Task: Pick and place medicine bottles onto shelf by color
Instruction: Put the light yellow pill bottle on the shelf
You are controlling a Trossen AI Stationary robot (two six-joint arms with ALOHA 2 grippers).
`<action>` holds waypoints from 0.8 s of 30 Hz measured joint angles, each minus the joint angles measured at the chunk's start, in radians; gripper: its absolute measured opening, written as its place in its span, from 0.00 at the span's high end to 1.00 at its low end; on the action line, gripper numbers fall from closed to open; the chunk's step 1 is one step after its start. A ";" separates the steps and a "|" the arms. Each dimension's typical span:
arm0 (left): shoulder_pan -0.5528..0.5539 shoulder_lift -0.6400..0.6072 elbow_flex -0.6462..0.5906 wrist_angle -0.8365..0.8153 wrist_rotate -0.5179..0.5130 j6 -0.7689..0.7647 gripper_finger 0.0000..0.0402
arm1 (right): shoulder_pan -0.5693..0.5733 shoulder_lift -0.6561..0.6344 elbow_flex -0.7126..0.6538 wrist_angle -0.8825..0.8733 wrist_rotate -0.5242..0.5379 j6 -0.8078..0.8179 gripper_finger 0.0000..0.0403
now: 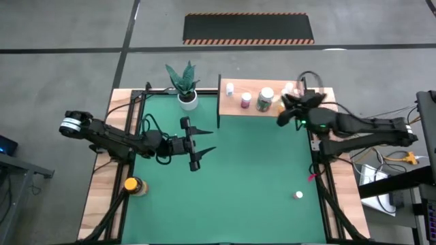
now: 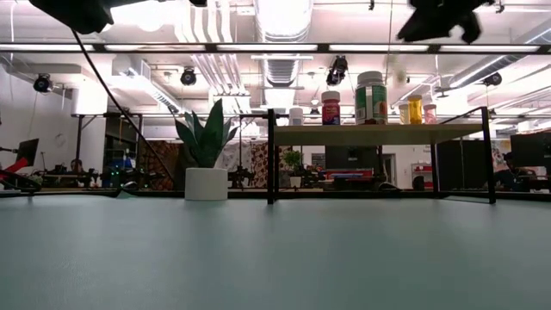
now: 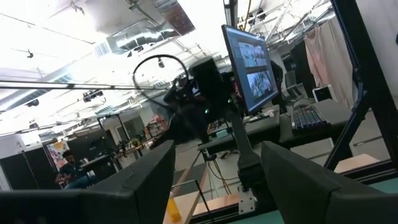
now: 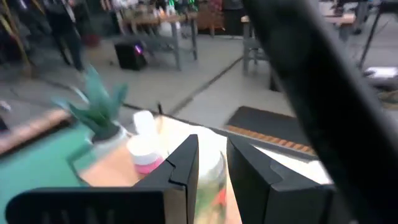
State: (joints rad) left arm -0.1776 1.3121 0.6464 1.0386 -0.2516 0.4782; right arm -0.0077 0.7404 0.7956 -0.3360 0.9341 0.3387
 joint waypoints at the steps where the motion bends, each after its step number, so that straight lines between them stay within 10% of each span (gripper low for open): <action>1: 0.000 0.000 0.000 0.000 0.000 0.000 0.45 | -0.014 0.013 0.007 0.005 -0.006 -0.016 0.82; 13: 0.000 -0.002 -0.004 0.000 0.000 0.005 0.45 | -0.082 -0.034 0.048 -0.287 -0.085 0.216 0.93; 24: 0.001 -0.005 -0.007 0.000 0.000 0.010 0.45 | 0.045 0.098 0.041 -0.250 -0.727 -0.019 0.97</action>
State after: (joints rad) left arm -0.1768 1.3075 0.6392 1.0389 -0.2512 0.4881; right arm 0.0376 0.8380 0.8363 -0.5861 0.2068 0.3193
